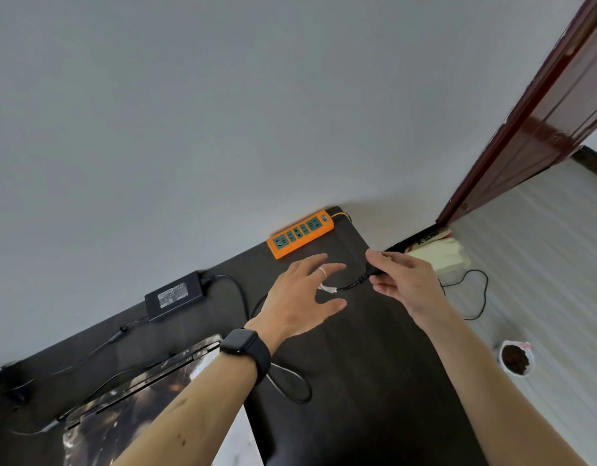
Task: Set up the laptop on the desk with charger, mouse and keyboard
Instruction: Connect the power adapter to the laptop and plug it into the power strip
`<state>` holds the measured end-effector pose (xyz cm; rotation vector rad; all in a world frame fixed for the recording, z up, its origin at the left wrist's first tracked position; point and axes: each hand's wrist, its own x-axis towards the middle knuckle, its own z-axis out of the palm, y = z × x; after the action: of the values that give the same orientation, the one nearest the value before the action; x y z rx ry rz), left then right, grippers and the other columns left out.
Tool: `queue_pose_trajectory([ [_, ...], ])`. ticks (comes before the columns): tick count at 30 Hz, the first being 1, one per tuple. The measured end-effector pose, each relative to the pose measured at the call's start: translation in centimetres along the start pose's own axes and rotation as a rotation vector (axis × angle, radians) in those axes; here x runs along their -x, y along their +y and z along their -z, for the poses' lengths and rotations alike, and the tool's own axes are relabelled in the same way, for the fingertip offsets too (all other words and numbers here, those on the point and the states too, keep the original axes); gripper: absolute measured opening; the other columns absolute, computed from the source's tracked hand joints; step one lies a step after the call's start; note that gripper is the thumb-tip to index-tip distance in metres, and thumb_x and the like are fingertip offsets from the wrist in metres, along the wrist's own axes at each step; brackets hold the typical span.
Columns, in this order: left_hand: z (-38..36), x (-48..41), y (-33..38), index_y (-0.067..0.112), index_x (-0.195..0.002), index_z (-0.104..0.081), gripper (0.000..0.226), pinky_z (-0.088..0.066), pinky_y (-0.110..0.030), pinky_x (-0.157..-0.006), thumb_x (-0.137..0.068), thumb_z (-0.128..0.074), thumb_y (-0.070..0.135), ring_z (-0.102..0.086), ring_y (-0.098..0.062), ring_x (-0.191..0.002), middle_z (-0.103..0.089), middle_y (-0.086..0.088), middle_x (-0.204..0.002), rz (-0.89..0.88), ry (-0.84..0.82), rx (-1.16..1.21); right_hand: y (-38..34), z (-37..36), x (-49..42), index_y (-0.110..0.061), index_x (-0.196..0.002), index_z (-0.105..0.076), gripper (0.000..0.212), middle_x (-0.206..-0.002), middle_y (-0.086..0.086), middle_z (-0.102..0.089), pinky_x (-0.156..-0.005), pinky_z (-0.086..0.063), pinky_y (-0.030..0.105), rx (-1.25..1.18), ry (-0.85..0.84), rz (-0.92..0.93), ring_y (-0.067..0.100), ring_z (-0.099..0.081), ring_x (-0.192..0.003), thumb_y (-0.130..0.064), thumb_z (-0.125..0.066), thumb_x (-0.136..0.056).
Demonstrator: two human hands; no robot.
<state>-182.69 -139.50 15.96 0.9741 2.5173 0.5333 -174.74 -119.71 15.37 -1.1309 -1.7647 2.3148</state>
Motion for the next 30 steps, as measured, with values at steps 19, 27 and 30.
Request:
queue_pose_trajectory([
  [19,1.8,-1.6,3.7,0.03,-0.109,-0.06,0.013,-0.054,-0.021,-0.079,-0.098,-0.054,0.034,-0.068,-0.003,-0.084,-0.072,0.011,-0.091,0.15,0.084,0.577,-3.5,1.2,-0.4,-0.019,-0.108,-0.077,0.049,-0.107,0.011,-0.076,-0.088,-0.056,0.035,0.044,-0.22,0.215,0.027,-0.073,-0.099,-0.047,-0.081,-0.068],
  [27,4.1,-3.5,3.5,0.049,-0.098,-0.058,0.019,-0.045,-0.007,-0.068,-0.087,-0.07,0.039,-0.063,0.006,-0.076,-0.065,0.023,-0.08,0.108,0.209,0.457,-5.2,-1.8,-1.6,-0.034,-0.091,-0.078,0.005,-0.091,-0.004,-0.078,-0.081,-0.055,0.032,0.151,-0.124,0.321,0.014,-0.071,-0.087,-0.032,-0.074,-0.088],
  [30,3.8,-4.3,2.7,0.041,-0.105,-0.064,0.015,-0.047,-0.015,-0.07,-0.09,-0.067,0.041,-0.062,0.003,-0.074,-0.065,0.02,-0.078,0.141,0.254,0.434,-4.9,-2.7,-2.7,-0.033,-0.089,-0.077,0.005,-0.089,-0.006,-0.078,-0.078,-0.055,0.028,0.167,-0.132,0.317,0.007,-0.07,-0.084,-0.037,-0.073,-0.088],
])
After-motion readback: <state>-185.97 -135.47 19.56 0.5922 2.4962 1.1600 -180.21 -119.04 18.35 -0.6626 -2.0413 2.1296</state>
